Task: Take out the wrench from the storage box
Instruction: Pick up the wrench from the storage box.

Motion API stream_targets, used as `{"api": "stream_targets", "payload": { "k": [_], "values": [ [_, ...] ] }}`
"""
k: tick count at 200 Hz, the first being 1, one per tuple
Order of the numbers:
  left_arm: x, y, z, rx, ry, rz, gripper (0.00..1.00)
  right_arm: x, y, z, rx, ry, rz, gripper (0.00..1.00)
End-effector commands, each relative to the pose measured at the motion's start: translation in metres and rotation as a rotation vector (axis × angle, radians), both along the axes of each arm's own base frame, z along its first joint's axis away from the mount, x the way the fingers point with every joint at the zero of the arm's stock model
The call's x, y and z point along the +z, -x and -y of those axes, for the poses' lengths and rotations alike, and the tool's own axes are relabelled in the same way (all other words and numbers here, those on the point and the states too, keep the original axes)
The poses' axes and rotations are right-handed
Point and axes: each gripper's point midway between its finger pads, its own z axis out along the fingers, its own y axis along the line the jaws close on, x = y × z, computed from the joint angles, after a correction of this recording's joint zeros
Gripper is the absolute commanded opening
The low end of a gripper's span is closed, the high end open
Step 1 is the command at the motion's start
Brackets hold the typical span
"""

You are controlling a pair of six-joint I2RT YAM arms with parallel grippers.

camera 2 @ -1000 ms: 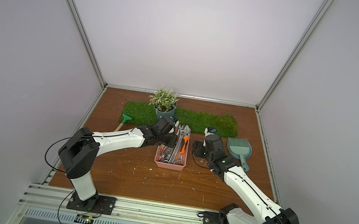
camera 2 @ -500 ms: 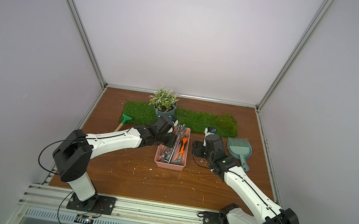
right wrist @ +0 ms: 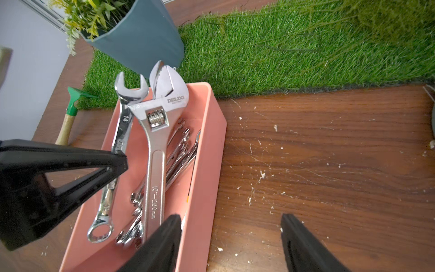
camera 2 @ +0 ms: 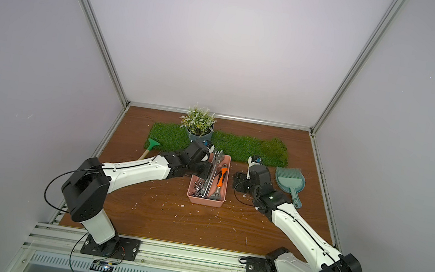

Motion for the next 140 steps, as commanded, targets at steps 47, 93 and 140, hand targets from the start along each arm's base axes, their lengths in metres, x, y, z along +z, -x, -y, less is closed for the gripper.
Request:
{"api": "stream_targets", "payload": {
  "k": [47,93,140],
  "values": [
    [-0.009,-0.030,-0.041,0.118,-0.059,0.071,0.00,0.004,-0.002,-0.003,0.004,-0.034,0.026,0.73],
    [0.015,-0.031,-0.025,0.057,0.111,0.063,0.00,0.005,-0.002,-0.007,0.018,-0.059,0.027,0.73],
    [0.034,-0.031,-0.015,0.023,0.162,0.073,0.00,0.007,-0.002,-0.010,0.025,-0.074,0.033,0.73]
  ]
}}
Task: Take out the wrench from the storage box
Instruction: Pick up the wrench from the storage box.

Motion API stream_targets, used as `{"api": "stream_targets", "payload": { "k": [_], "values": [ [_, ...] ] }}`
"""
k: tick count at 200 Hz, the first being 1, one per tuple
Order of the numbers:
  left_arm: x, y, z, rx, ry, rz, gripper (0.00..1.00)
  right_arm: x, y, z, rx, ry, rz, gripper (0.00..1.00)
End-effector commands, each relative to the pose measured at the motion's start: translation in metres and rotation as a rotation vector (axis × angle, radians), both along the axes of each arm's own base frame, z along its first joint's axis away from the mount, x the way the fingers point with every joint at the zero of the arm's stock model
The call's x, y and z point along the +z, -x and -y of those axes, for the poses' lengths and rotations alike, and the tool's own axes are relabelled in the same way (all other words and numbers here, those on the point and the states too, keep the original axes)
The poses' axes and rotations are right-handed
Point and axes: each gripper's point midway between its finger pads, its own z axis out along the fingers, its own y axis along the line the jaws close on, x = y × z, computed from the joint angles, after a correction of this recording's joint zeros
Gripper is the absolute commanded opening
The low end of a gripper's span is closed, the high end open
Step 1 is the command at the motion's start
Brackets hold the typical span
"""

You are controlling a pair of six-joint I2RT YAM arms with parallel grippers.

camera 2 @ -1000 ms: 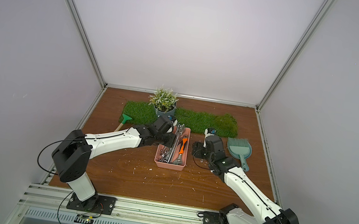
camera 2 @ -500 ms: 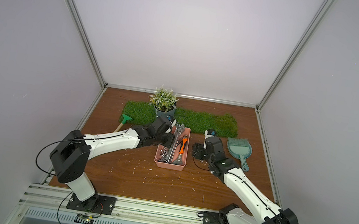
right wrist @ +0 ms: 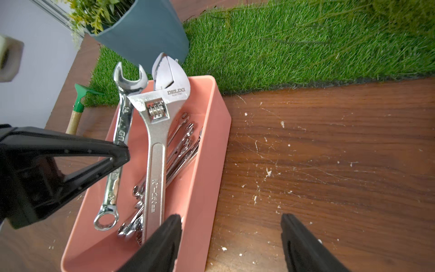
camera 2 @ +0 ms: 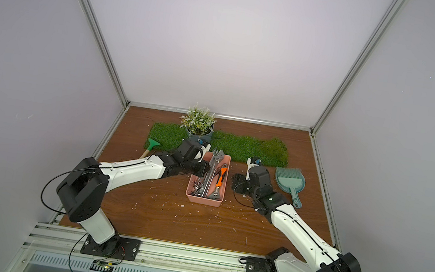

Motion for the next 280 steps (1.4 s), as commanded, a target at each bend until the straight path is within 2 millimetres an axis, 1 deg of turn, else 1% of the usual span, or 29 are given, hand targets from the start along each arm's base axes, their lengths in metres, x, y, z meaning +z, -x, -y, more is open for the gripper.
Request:
{"api": "stream_targets", "payload": {
  "k": [1,33,79,108,124,137,170,192,212,241,257,280],
  "values": [
    [0.036,-0.027,-0.010,0.067,0.034,0.103,0.00,0.011,-0.004,-0.005,0.008,-0.043,0.033,0.73],
    [0.042,-0.029,-0.007,0.064,0.055,0.128,0.00,0.014,-0.003,-0.005,0.012,-0.045,0.037,0.73],
    [0.059,-0.032,0.002,0.038,0.078,0.182,0.00,0.016,-0.002,-0.006,0.017,-0.050,0.042,0.73],
    [0.065,-0.028,0.009,0.022,0.022,0.226,0.00,0.017,-0.003,-0.005,0.015,-0.049,0.047,0.72],
    [0.067,-0.030,0.008,0.039,-0.033,0.257,0.00,0.018,-0.003,-0.005,0.013,-0.046,0.049,0.73],
    [0.072,-0.029,0.008,0.046,-0.063,0.290,0.00,0.019,-0.004,-0.005,0.012,-0.044,0.051,0.72],
    [0.085,-0.026,0.013,0.036,-0.020,0.305,0.00,0.021,-0.003,-0.004,0.009,-0.042,0.056,0.72],
    [0.098,-0.024,0.012,0.038,0.000,0.324,0.00,0.024,-0.003,-0.002,0.005,-0.043,0.065,0.72],
    [0.104,-0.022,0.010,0.041,0.001,0.332,0.00,0.026,-0.002,-0.002,0.004,-0.048,0.069,0.72],
    [0.121,-0.018,0.009,0.045,0.038,0.366,0.00,0.027,-0.002,-0.002,0.005,-0.050,0.071,0.72],
    [0.120,-0.018,0.010,0.039,0.040,0.365,0.00,0.028,-0.001,-0.002,0.006,-0.056,0.073,0.72],
    [0.108,-0.017,0.013,0.027,0.038,0.340,0.00,0.028,-0.001,-0.003,0.010,-0.065,0.071,0.72]
  ]
}}
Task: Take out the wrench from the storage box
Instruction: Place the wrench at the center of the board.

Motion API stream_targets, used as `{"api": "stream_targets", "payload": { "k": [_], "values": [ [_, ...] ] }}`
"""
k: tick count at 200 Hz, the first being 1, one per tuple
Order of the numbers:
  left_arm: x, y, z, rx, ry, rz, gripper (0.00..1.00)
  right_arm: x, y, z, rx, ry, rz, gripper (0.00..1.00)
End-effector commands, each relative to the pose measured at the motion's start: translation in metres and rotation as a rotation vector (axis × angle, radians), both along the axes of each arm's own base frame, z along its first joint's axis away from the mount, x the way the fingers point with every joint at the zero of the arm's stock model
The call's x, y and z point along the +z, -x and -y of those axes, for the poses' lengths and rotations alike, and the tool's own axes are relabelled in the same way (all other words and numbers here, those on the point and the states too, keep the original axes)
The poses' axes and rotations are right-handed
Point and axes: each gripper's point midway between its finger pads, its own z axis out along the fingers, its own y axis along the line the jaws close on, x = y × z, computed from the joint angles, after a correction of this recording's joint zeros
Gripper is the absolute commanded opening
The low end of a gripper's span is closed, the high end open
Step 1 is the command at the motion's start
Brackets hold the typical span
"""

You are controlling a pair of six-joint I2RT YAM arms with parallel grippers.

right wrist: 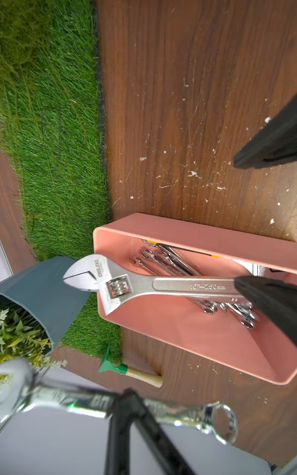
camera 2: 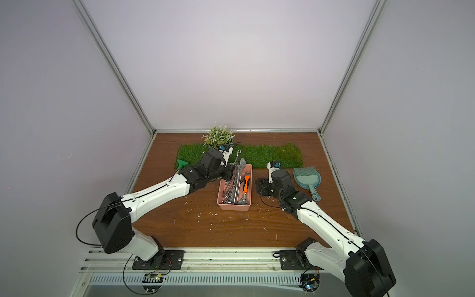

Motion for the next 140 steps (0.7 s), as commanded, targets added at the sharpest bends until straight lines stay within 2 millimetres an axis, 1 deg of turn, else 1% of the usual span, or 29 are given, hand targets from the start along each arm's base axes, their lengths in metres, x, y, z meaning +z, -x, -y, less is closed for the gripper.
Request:
{"api": "stream_targets", "payload": {
  "k": [1,18,33,62,88,110,140],
  "values": [
    [0.021,-0.007,0.007,-0.005,0.044,0.069,0.00,0.015,-0.003,-0.001,-0.007,-0.032,0.041,0.72],
    [0.014,-0.006,0.008,-0.005,0.047,0.058,0.00,0.013,-0.002,0.000,-0.008,-0.032,0.036,0.72],
    [0.012,-0.007,0.008,0.000,0.042,0.055,0.00,0.013,-0.001,0.001,-0.010,-0.027,0.038,0.72],
    [0.012,-0.007,-0.004,0.034,-0.001,0.058,0.00,0.015,-0.001,0.003,-0.012,-0.020,0.042,0.72],
    [0.007,0.000,-0.030,0.085,-0.010,0.028,0.00,0.015,0.000,0.003,-0.010,-0.016,0.041,0.72],
    [-0.003,0.007,-0.060,0.119,0.043,-0.010,0.00,0.015,0.000,0.002,-0.005,-0.018,0.042,0.72],
    [-0.018,0.019,-0.093,0.184,0.082,-0.033,0.00,0.015,0.000,0.000,0.003,-0.027,0.036,0.72]
  ]
}}
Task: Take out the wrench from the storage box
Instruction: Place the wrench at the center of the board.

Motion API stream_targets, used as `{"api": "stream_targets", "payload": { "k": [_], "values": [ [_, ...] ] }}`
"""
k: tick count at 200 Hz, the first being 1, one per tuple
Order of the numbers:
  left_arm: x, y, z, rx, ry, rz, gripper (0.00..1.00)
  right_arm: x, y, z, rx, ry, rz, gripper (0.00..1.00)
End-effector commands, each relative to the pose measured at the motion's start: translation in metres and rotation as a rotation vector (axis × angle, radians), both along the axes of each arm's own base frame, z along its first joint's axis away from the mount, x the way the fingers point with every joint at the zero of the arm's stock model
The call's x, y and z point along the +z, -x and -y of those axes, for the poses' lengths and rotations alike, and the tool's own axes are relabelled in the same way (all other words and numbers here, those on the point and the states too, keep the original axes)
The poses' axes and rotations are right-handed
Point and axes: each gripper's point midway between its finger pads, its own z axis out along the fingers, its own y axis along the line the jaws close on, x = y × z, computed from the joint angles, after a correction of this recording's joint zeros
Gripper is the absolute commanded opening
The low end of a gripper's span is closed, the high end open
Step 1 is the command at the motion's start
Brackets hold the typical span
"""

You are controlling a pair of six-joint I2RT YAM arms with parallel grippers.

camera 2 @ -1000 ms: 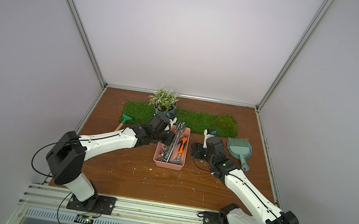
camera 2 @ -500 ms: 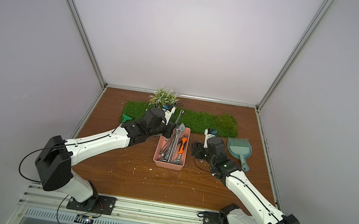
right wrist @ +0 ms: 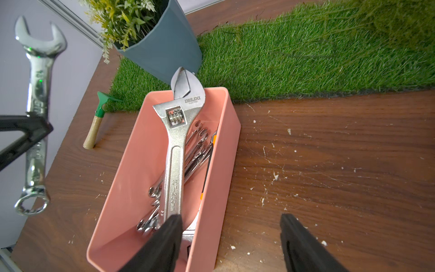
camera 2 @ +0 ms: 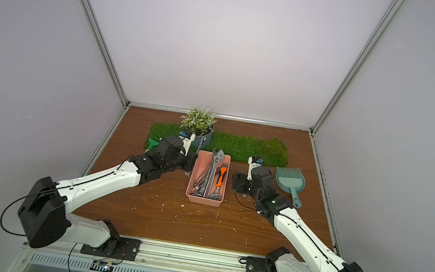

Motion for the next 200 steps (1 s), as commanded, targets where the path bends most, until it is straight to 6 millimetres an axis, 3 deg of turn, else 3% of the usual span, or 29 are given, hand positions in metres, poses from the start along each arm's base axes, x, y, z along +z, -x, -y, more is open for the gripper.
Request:
{"api": "stream_targets", "payload": {
  "k": [1,56,106,141,200],
  "values": [
    [-0.003,0.004,-0.021,0.053,0.057,-0.008,0.00,0.011,-0.002,-0.001,0.003,-0.023,0.029,0.72],
    [-0.076,0.024,-0.066,0.143,0.137,-0.159,0.00,0.010,-0.001,0.002,-0.001,-0.006,0.030,0.73],
    [-0.126,0.032,-0.066,0.138,0.153,-0.275,0.00,0.009,-0.001,0.003,-0.004,-0.001,0.028,0.74],
    [-0.151,0.038,-0.066,0.149,0.158,-0.335,0.01,0.010,0.000,0.005,-0.009,0.011,0.034,0.75],
    [-0.173,0.044,-0.076,0.189,0.090,-0.395,0.18,0.013,0.000,0.006,-0.003,0.015,0.056,0.79]
  ]
}}
